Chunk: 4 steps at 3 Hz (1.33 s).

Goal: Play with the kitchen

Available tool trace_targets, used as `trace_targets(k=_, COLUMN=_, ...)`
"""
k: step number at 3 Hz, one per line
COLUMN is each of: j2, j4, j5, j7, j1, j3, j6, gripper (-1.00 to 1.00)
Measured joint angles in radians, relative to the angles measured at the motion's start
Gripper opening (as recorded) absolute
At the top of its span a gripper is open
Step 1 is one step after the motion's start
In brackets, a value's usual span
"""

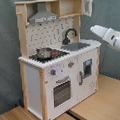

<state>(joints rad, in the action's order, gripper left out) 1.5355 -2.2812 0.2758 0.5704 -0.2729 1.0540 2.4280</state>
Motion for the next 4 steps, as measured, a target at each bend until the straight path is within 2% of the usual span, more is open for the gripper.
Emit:
trace_targets(k=2, j2=-0.006, j4=0.033, j5=0.121, j7=-0.132, j1=0.033, j3=-0.044, j6=-0.134, gripper=1.00)
trace_targets(k=4, j2=-0.025, j4=0.037, j5=0.224, j7=-0.304, j1=0.039, j3=-0.048, j6=-0.251, gripper=1.00)
